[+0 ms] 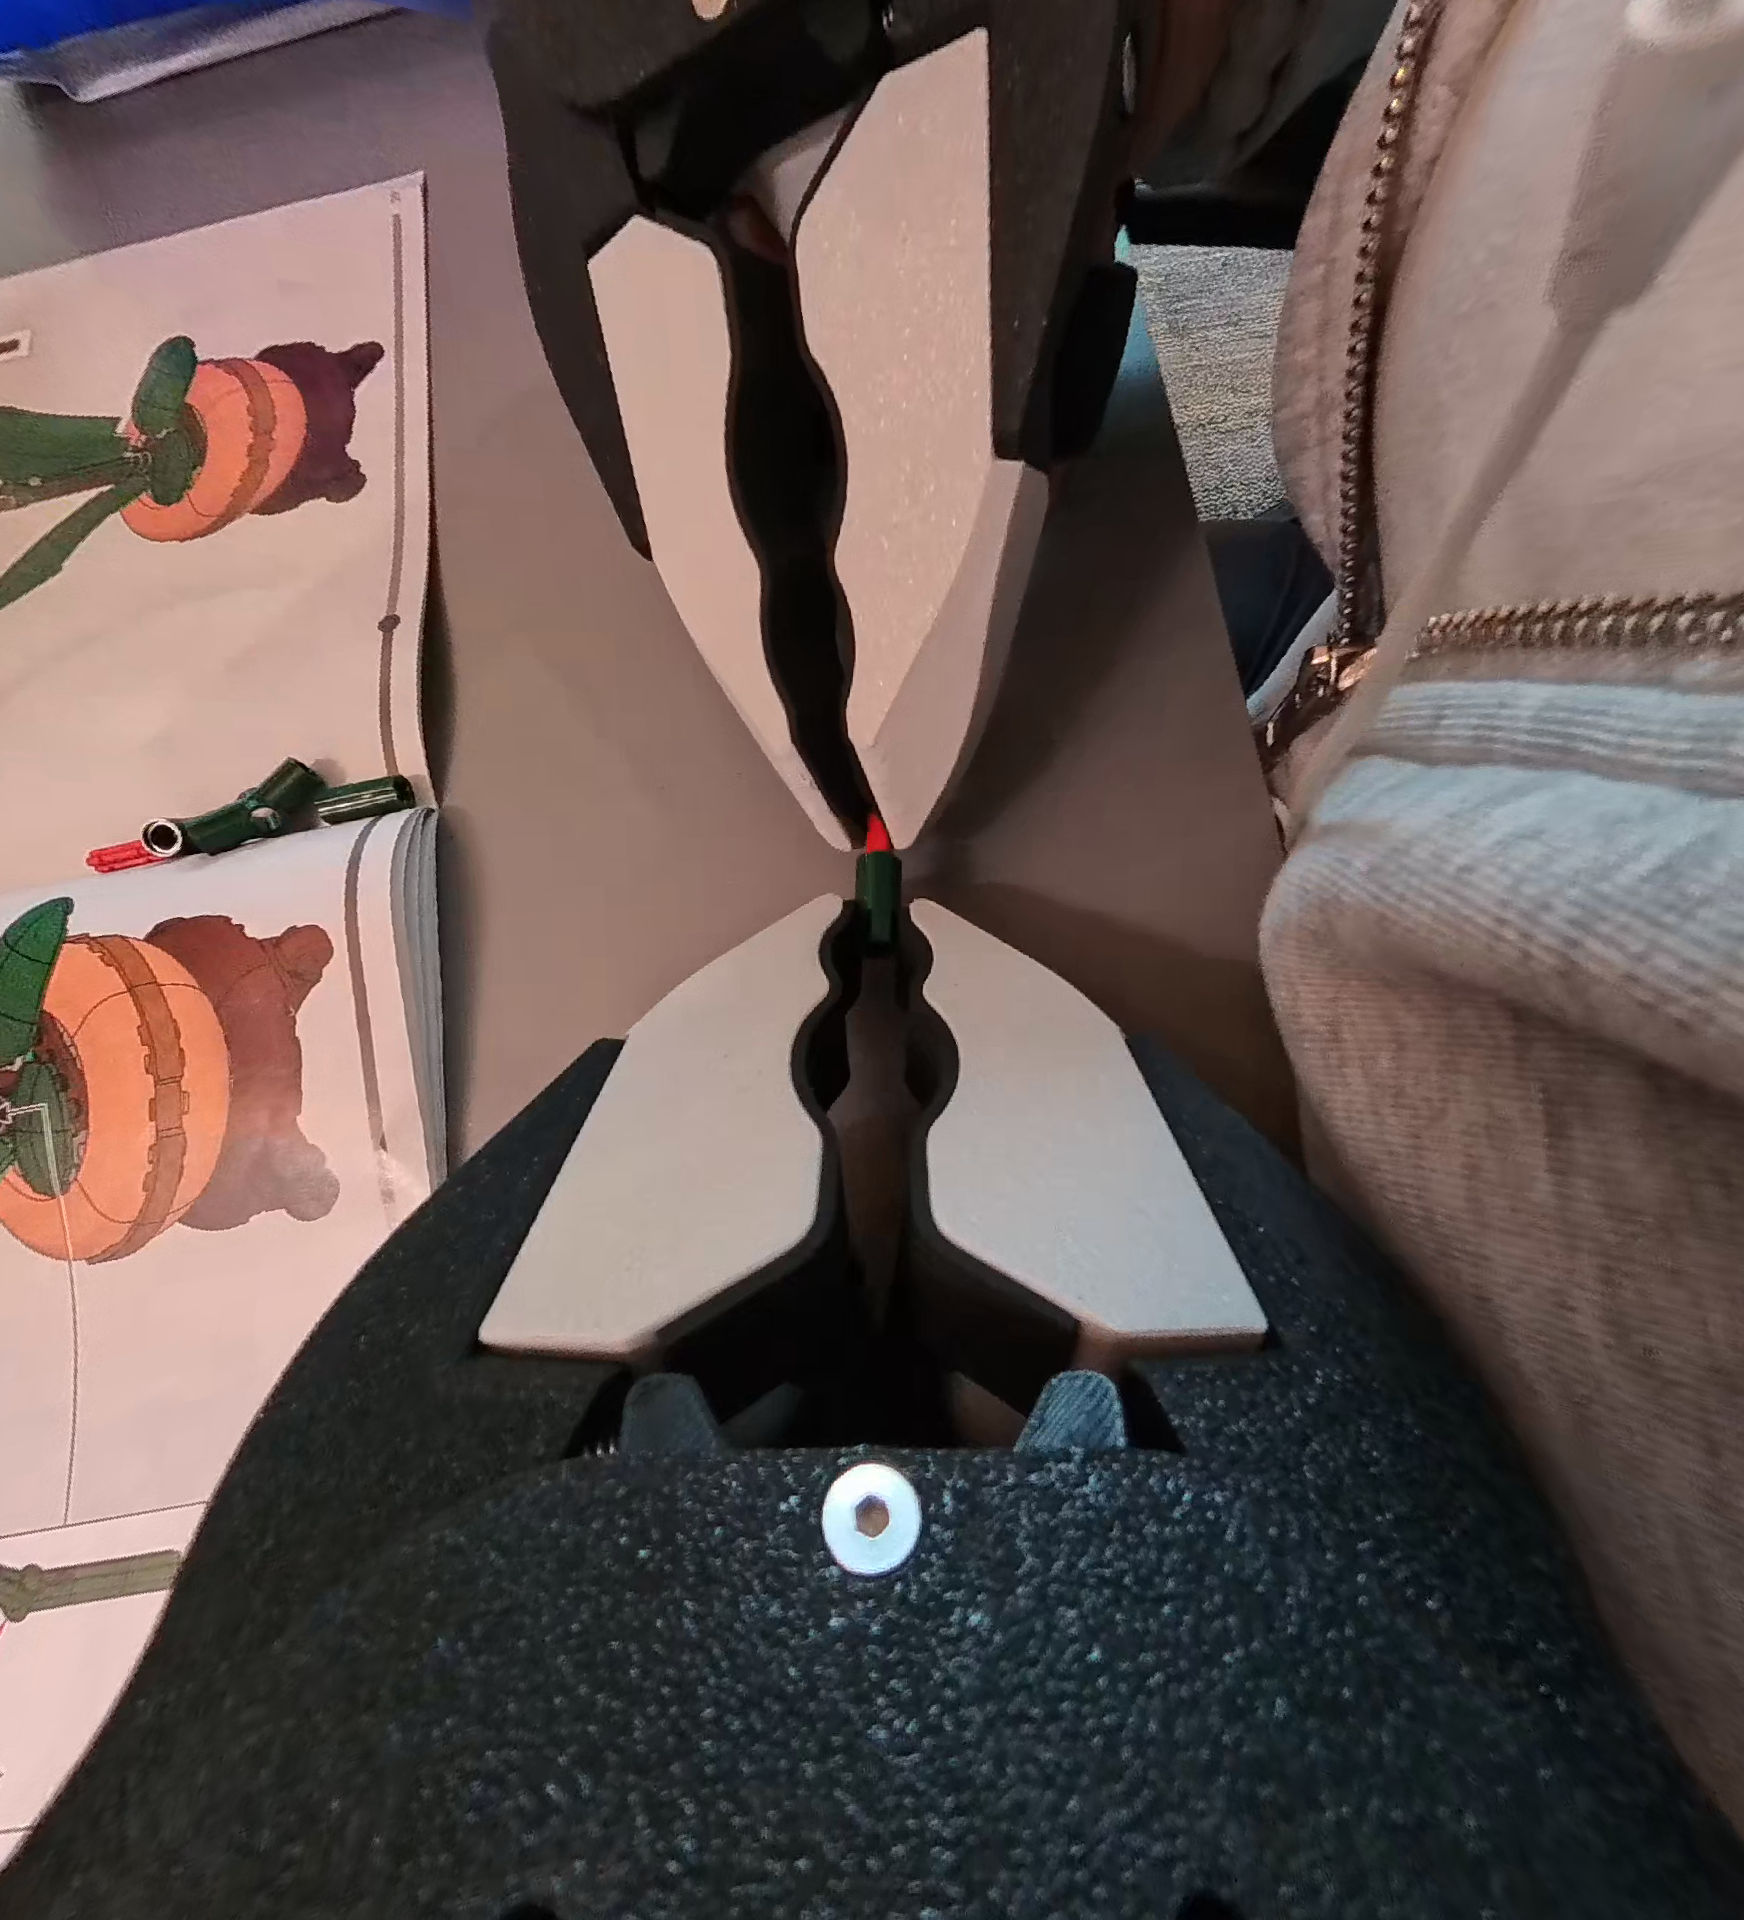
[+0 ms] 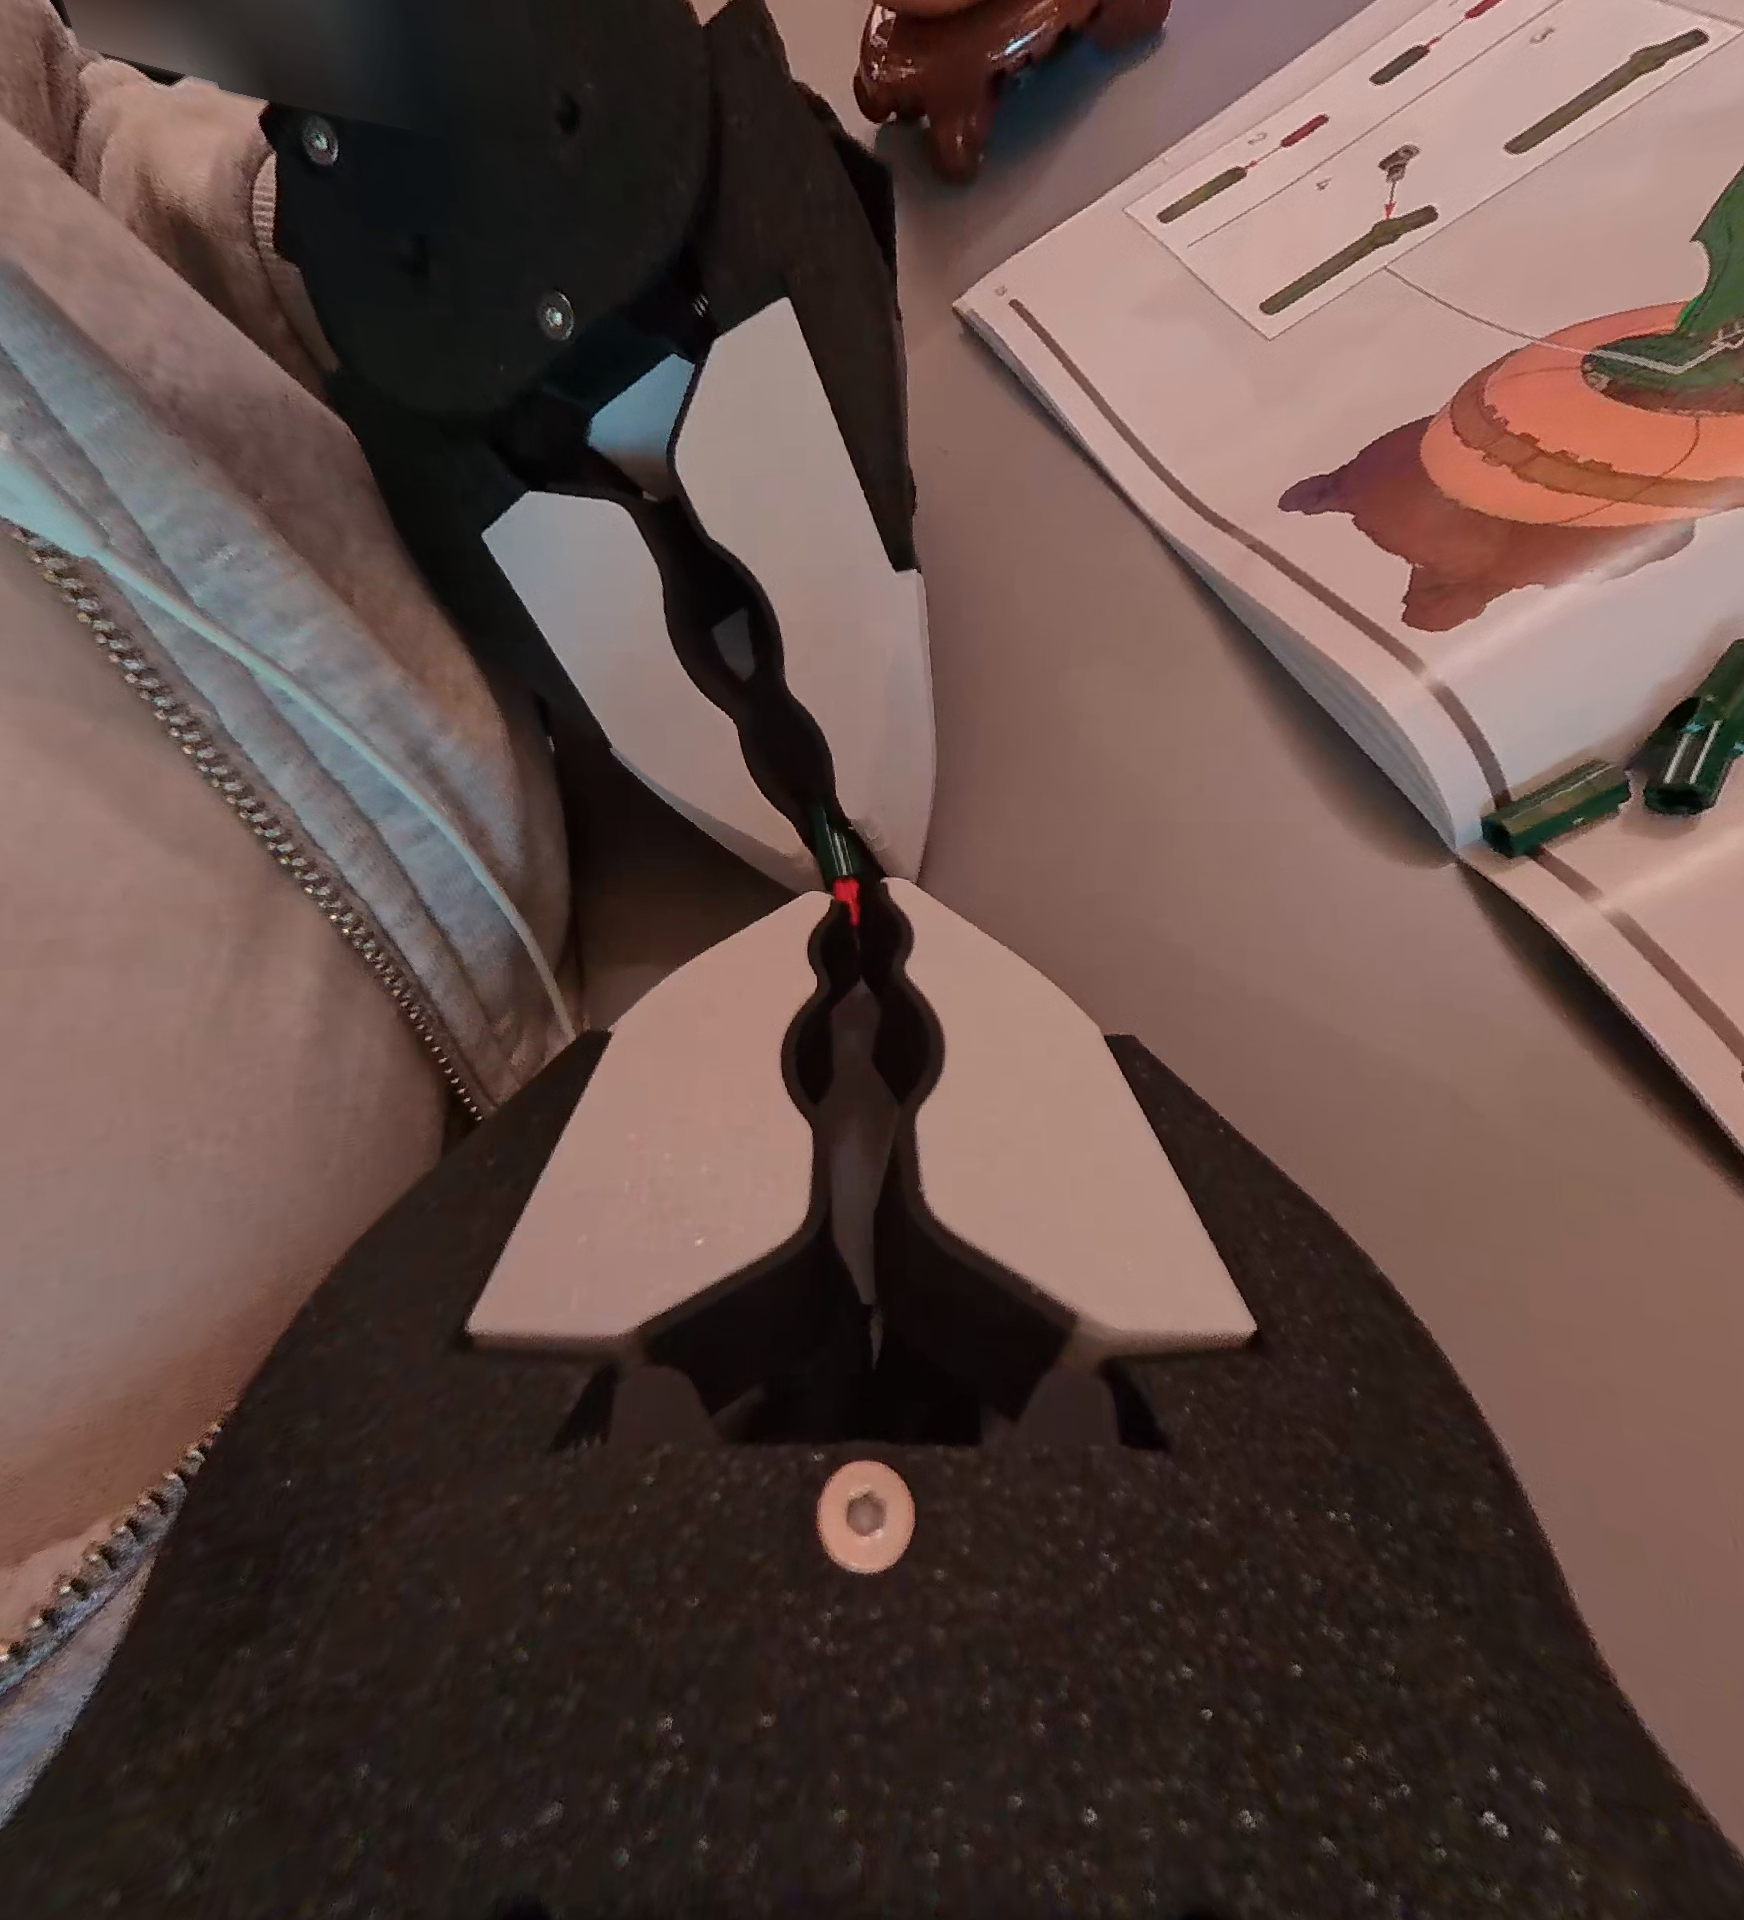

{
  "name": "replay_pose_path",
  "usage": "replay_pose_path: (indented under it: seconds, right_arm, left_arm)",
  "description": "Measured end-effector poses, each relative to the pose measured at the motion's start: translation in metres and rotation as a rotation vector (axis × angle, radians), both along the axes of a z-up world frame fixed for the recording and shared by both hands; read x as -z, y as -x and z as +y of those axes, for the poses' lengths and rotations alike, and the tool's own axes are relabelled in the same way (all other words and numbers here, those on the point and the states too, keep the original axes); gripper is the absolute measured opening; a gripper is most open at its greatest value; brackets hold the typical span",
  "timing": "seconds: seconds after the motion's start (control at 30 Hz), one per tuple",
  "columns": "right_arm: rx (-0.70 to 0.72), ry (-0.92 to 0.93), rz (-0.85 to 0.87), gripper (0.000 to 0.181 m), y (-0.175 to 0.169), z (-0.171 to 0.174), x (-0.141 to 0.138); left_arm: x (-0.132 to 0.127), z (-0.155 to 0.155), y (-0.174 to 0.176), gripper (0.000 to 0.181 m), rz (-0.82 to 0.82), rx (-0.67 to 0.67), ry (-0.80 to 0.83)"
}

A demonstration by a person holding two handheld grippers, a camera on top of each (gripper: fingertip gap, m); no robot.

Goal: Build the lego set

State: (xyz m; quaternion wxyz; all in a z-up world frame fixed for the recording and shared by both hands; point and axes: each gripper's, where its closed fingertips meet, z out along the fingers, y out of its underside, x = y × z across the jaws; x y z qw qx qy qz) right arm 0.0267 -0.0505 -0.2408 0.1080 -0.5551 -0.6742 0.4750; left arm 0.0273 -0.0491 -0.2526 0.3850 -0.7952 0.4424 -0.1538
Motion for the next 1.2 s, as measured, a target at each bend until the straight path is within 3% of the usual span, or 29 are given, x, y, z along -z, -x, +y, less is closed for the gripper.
replay_pose_path:
  seconds: [1.2]
  right_arm:
    - [0.015,0.010,0.040,0.003,0.0041,0.0033,-0.0052]
  left_arm:
    - [0.0004,0.0034,0.0032,0.005,-0.003,-0.034,0.006]
